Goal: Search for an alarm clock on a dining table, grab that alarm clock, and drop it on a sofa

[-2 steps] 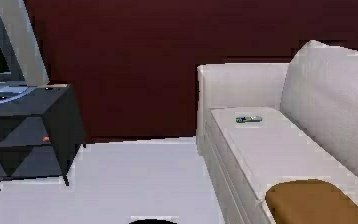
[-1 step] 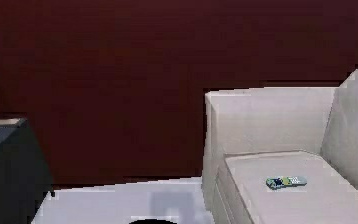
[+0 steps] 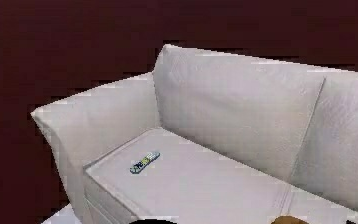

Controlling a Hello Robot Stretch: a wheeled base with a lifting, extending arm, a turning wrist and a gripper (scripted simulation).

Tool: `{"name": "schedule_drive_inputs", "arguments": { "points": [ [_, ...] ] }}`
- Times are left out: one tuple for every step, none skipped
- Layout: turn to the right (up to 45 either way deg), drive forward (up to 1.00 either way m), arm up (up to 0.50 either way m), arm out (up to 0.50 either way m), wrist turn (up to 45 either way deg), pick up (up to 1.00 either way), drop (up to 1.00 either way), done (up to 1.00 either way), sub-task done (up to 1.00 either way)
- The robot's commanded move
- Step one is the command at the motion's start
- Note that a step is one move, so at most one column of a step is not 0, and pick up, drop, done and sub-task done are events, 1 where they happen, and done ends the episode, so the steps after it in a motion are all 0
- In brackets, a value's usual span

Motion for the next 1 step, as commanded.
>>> {"name": "schedule_drive_inputs", "arguments": {
  "points": [
    [27.0,0.00,0.00,0.00,0.0,0.00,0.00,0.00,0.00]
  ]
}}
